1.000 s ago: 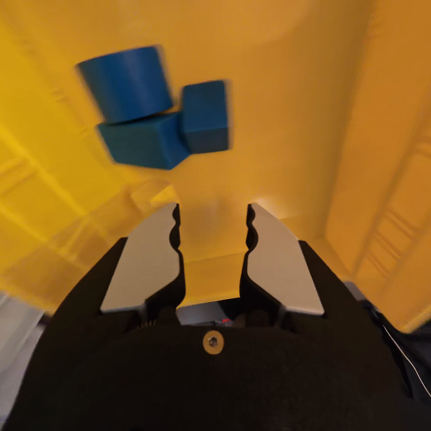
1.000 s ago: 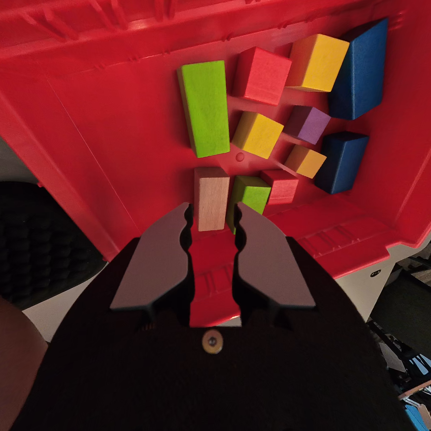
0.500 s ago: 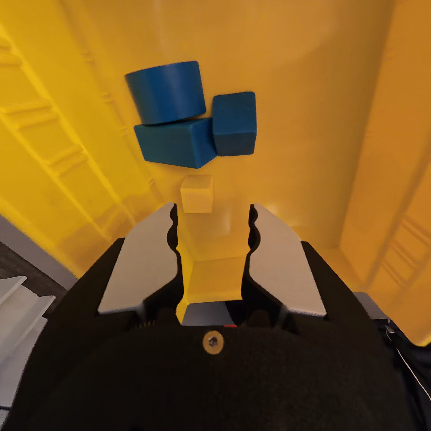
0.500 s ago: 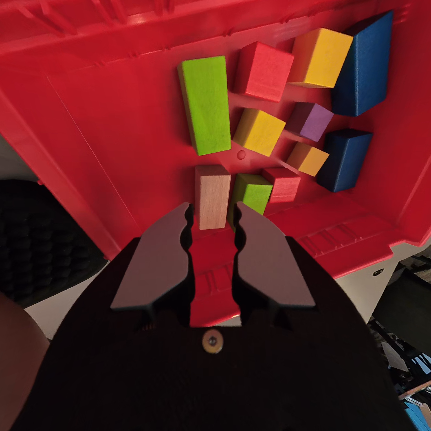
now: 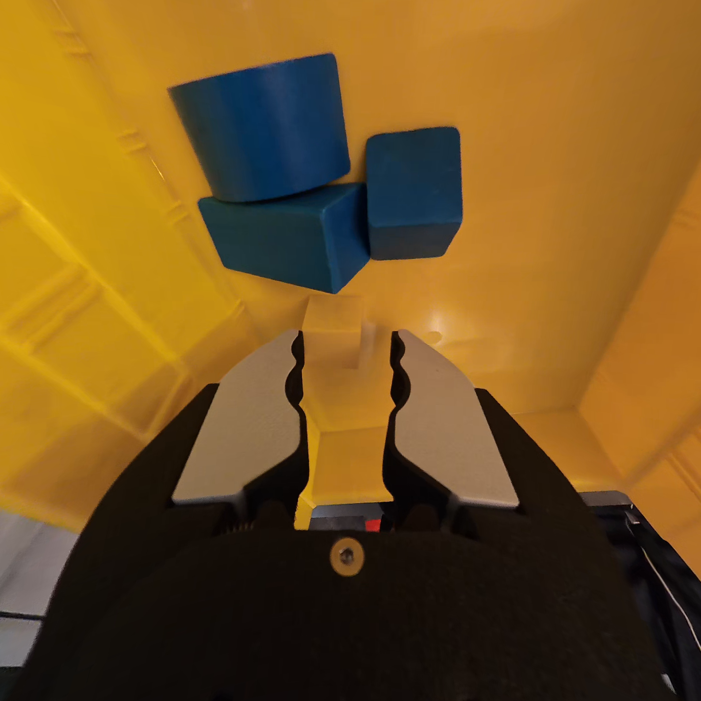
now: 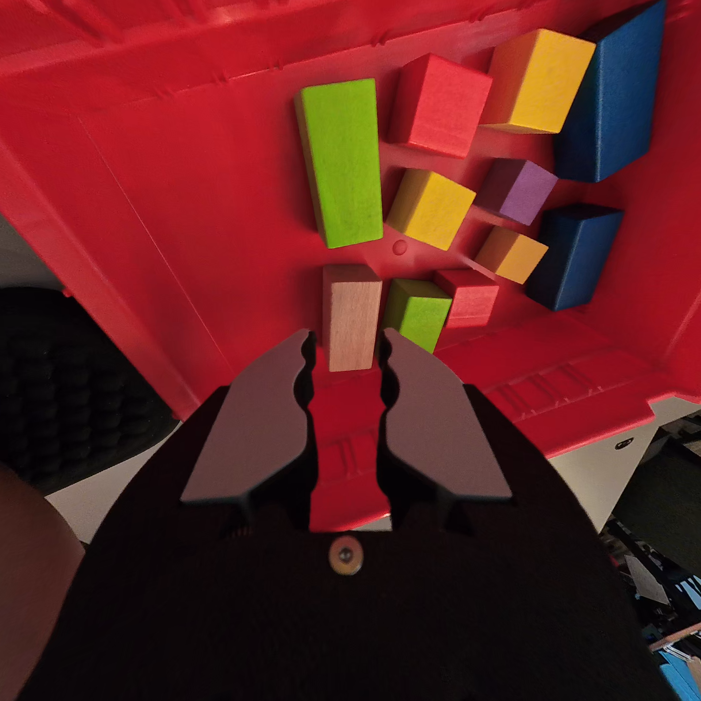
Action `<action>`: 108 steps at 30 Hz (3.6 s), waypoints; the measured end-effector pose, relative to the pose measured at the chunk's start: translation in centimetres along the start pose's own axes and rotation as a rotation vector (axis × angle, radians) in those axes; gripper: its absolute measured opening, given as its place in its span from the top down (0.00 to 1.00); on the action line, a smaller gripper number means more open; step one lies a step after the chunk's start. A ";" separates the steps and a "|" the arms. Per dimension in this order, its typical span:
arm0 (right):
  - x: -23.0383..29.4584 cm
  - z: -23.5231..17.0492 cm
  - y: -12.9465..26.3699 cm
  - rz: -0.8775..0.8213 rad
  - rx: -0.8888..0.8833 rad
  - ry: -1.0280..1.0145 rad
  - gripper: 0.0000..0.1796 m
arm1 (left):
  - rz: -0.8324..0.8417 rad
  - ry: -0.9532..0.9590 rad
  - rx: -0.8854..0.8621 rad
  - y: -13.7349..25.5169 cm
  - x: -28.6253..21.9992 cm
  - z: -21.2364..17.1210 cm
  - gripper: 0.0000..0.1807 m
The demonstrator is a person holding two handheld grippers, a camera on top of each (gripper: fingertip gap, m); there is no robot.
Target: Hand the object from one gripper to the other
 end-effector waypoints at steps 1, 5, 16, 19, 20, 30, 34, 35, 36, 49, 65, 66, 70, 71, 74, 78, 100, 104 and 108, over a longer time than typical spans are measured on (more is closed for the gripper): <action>0.0 0.0 0.0 -0.001 0.001 0.000 0.82 | 0.004 -0.002 0.003 0.0 0.1 0.0 0.77; -0.3 0.3 0.3 -0.021 -0.015 -0.005 0.85 | -0.008 -0.011 0.011 0.1 0.0 -0.5 0.85; -2.9 9.0 12.1 -0.431 -0.639 0.060 0.89 | -0.226 -0.255 -0.605 11.7 -6.4 1.5 0.85; 1.0 13.7 17.5 -0.382 -1.011 0.162 0.87 | -0.424 -0.487 -0.876 17.5 -12.5 1.5 0.85; 2.6 15.1 18.9 -0.357 -1.124 0.210 0.87 | -0.506 -0.561 -0.962 19.4 -14.6 1.2 0.85; 10.8 20.0 22.6 -0.294 -1.482 0.402 0.81 | -0.886 -0.857 -1.099 24.1 -24.7 -1.0 0.85; 11.6 20.6 22.3 -0.290 -1.487 0.424 0.78 | -0.907 -0.869 -1.092 24.0 -25.3 -0.9 0.85; 11.7 20.8 22.3 -0.301 -1.491 0.429 0.78 | -0.906 -0.867 -1.099 24.1 -25.3 -0.8 0.85; 11.9 20.9 22.2 -0.303 -1.491 0.433 0.79 | -0.907 -0.866 -1.106 24.1 -25.4 -0.7 0.85; 9.9 21.6 20.9 -0.272 -1.428 0.308 0.85 | -0.842 -0.831 -1.112 23.0 -24.7 1.6 0.74; 2.7 21.0 18.0 -0.495 -1.164 0.009 0.85 | -0.219 -0.573 -1.491 26.6 -15.8 3.6 0.64; 2.5 20.9 17.7 -0.493 -1.143 0.009 0.85 | -0.193 -0.570 -1.514 27.0 -15.5 3.4 0.66; 0.7 18.6 15.8 -0.474 -0.951 0.013 0.85 | -0.133 -0.561 -1.552 27.8 -15.2 2.6 0.67; 0.1 17.1 14.8 -0.435 -0.867 0.012 0.85 | -0.144 -0.555 -1.556 27.9 -15.2 2.4 0.67; -0.6 10.9 11.1 -0.198 -0.634 -0.017 0.85 | -0.218 -0.557 -1.571 28.3 -15.6 1.8 0.69; -0.3 2.8 4.9 0.026 -0.323 -0.028 0.85 | -0.264 -0.574 -1.610 28.8 -15.7 1.2 0.74; -8.0 0.2 -0.2 -0.028 -0.200 -0.529 0.85 | -0.580 -0.760 -1.506 27.8 -20.3 0.1 0.74; -5.9 0.5 -1.6 0.046 -0.111 -0.435 0.85 | -0.623 -0.773 -1.518 28.1 -20.4 -0.5 0.76; -6.7 2.3 -1.9 0.033 -0.134 -0.530 0.85 | -0.620 -0.775 -1.508 28.0 -20.3 -0.4 0.78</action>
Point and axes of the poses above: each gripper's, where its closed fingertips meet, y back along the fingers, z out of its top, x = y × z across the jaws, the point moved 1 cm from there along y, back along the fingers, and after that the axes turned 12 degrees about -y, right-handed, at the moved point
